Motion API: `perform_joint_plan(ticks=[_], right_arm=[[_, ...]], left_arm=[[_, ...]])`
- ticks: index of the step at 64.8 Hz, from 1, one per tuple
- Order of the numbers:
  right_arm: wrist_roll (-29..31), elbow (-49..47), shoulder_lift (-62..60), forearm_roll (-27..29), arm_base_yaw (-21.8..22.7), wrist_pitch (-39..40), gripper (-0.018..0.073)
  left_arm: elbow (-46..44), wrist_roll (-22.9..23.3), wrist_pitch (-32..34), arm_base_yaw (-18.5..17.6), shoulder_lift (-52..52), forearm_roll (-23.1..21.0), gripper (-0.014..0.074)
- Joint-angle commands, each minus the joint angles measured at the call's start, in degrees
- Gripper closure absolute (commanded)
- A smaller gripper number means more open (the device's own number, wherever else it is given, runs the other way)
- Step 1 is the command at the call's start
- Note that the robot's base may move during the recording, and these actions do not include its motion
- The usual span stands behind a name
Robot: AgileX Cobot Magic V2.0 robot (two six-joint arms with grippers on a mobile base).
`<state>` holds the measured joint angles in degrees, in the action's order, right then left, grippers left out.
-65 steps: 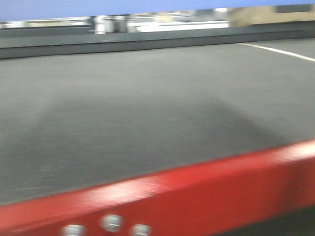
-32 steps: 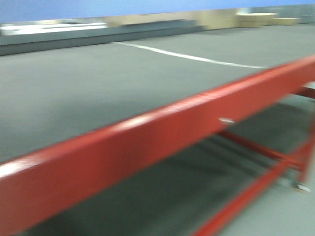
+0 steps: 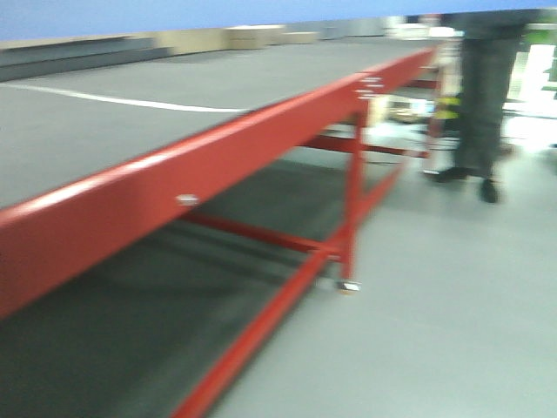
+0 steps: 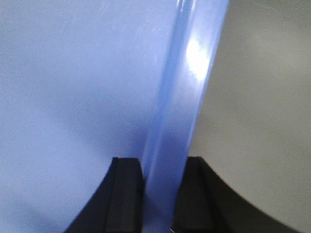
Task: Grab blue tray and place on right shelf
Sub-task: 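Hold the tray raised with both grippers while the base turns away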
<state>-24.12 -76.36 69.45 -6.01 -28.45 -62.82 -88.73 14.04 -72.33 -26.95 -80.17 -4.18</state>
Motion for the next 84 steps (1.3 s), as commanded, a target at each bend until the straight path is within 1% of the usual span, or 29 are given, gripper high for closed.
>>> perform_joint_plan(ticks=[1,84], right_arm=[[1.7,-1.8,-1.4,-0.3,-0.3,4.3,0.0504],[1.7,-1.8,-1.4,-0.2,-0.3,4.2,0.0504]], left_arm=[[-1.7,-1.0,-4.4,-0.7,2.1,-1.7,0.0645],[-1.7,-1.0,-4.4,-0.7,2.1,-1.7,0.0645]])
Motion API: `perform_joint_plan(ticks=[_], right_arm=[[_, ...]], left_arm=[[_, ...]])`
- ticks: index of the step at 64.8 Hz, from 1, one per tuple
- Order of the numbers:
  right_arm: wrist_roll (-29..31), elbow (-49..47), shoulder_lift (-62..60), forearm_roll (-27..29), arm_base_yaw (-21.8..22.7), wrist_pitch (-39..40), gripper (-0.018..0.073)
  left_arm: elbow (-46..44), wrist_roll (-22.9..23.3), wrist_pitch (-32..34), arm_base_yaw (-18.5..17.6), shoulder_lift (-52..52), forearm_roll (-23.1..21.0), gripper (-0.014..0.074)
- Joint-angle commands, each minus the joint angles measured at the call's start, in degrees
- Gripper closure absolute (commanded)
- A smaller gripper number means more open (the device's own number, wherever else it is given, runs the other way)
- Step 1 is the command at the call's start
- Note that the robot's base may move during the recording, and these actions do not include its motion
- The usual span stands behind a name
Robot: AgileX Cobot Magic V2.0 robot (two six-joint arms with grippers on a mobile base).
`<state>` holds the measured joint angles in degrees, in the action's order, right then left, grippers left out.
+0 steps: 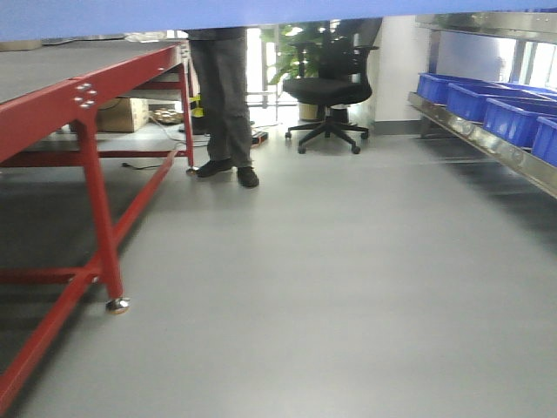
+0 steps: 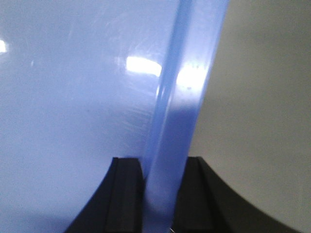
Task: Grab blue tray and place on right shelf
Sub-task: 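Hold the tray raised with both grippers while the base turns away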
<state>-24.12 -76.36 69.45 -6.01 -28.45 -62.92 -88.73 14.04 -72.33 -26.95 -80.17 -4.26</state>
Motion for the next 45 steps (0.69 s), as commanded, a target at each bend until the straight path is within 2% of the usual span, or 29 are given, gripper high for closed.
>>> perform_joint_plan(ticks=[1,7,45], right_arm=[[1.7,-1.8,-1.4,-0.2,-0.3,4.2,0.0504],[1.7,-1.8,-1.4,-0.2,-0.3,4.0,0.0504],[1.7,-1.8,-1.4,-0.2,-0.3,3.9,0.0504]], left_arm=[[-1.7,-1.0,-4.4,-0.7,2.1,-1.7,0.0645],[-1.7,-1.0,-4.4,-0.7,2.1,-2.8,0.0645],[-1.7,-1.0,-4.4,-0.7,2.1,-2.9,0.0645]])
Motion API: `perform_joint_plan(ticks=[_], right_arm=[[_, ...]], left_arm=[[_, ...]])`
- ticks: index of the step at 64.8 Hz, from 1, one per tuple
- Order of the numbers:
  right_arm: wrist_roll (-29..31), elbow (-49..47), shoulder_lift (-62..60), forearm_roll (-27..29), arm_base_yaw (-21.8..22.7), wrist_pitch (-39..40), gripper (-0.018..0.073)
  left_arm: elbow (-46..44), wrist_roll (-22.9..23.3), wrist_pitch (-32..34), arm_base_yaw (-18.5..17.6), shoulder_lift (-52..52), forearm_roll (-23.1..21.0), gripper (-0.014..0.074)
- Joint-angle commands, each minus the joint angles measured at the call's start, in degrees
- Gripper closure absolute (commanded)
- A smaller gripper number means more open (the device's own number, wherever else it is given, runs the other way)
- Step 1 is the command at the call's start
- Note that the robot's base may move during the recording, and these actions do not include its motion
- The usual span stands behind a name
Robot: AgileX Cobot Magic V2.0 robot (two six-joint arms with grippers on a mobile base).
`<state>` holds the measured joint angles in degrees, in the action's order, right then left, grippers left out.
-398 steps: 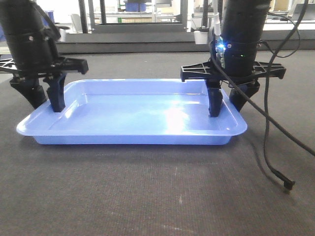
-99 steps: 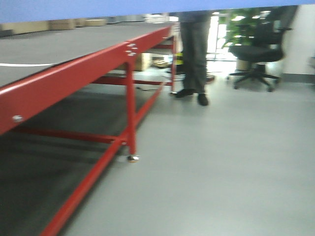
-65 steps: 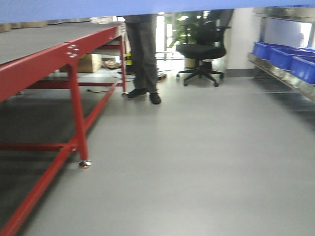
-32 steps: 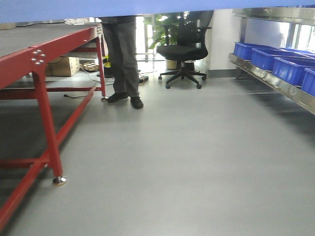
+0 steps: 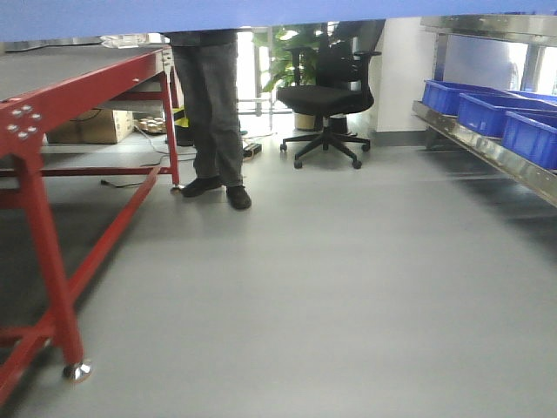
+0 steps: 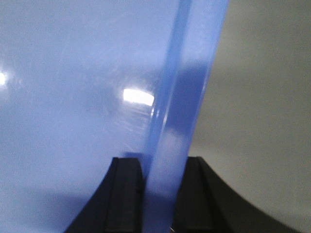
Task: Grab blue tray and place on right shelf
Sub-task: 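Hold the tray raised with both grippers while the base turns away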
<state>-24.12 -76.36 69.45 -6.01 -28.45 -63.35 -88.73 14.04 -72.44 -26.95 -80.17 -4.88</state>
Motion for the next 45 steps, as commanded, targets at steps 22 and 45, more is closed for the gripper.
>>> perform_joint_plan(ticks=[22,45], right_arm=[[1.7,-1.8,-1.4,-0.2,-0.3,4.4,0.0504],[1.7,-1.8,-1.4,-0.2,-0.3,4.4,0.0504]], left_arm=[[-1.7,-1.0,-4.3,-0.7,2.1,-2.3,0.0645],[-1.7,-1.0,-4.3,-0.7,2.1,-2.3,0.0645]])
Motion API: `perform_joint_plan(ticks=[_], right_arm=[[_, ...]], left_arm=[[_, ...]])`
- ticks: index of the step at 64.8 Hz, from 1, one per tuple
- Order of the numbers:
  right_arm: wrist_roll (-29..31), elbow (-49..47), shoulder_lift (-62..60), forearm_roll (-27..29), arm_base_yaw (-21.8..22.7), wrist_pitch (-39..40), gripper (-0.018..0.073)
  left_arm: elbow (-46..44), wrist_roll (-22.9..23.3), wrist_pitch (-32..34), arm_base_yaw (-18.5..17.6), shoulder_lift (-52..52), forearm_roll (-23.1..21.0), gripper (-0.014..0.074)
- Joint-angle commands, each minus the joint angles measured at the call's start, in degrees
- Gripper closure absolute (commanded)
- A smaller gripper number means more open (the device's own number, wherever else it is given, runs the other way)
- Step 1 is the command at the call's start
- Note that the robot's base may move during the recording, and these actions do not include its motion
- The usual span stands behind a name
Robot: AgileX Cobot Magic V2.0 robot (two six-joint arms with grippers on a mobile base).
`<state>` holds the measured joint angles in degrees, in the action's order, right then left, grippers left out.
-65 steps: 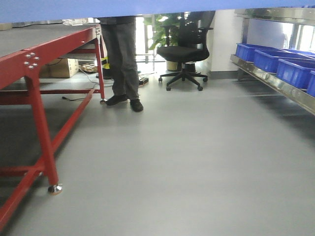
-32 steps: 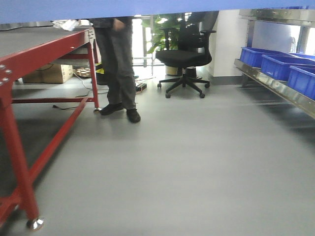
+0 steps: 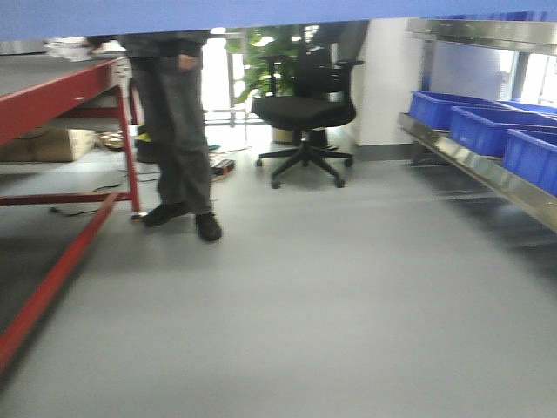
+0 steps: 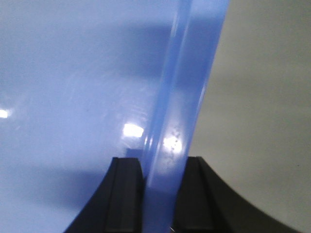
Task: Grab blue tray and place on right shelf
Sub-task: 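Hold the tray raised with both grippers while the base turns away, then drive the base up to the steel shelf rack holding the tray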
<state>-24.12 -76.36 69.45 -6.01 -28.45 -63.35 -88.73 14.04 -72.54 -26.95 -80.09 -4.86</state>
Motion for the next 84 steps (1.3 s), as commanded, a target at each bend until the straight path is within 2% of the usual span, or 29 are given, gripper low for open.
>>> perform_joint_plan(ticks=[1,84], right_arm=[[1.7,-1.8,-1.4,-0.2,-0.3,4.4,0.0504],[1.7,-1.8,-1.4,-0.2,-0.3,4.4,0.0504]], left_arm=[[-1.7,-1.0,-4.2,-0.7,2.0,-2.3,0.0645],[-1.7,-1.0,-4.2,-0.7,2.0,-2.3,0.0645]])
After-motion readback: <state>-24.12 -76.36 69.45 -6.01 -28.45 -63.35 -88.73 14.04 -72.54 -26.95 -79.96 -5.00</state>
